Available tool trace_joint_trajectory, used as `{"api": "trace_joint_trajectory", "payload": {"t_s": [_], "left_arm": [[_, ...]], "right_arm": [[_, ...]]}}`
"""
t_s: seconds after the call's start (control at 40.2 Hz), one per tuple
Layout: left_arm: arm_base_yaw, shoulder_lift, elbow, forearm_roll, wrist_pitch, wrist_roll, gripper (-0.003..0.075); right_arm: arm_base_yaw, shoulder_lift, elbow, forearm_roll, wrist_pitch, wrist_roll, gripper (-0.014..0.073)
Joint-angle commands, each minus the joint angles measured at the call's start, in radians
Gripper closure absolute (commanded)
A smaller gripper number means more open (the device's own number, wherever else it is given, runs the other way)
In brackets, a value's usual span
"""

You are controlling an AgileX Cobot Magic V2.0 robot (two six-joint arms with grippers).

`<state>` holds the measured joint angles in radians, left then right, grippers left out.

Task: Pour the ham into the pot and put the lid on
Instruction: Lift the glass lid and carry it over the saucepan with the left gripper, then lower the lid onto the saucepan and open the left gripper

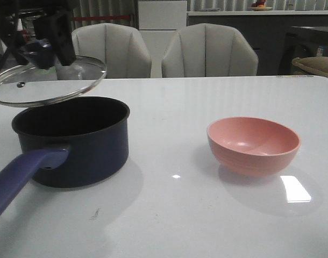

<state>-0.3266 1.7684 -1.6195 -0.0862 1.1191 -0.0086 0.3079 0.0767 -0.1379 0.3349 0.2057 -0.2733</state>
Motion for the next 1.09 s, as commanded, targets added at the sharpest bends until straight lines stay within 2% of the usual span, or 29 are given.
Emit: {"api": "trace_joint_trajectory", "payload": {"t_s": [0.0,0.72,0.795,1.068], "left_arm": [[-0.04,-0.052,-0.038,-0.007,-0.043,-0.001,0.0461],[-0.051,0.055,-0.038,-0.015,-0.048,-0.001,0.0455],[-0.049,0.064,-0.038,-0.013,-0.05,-0.001,0.0428],[-0.049,0.087,-0.038,-0.033,-0.048,-0.001,0.0203]], "right_arm": [[0.002,0.01,-0.028,0.001,-0.082,-0.011,0.0445],[0.002,0.01,-0.028,0.001,-0.082,-0.011,0.0445],[0.002,0.01,-0.028,0.001,-0.082,-0.011,0.0445],[0.002,0.01,-0.028,0.001,-0.082,-0.011,0.0445]]}}
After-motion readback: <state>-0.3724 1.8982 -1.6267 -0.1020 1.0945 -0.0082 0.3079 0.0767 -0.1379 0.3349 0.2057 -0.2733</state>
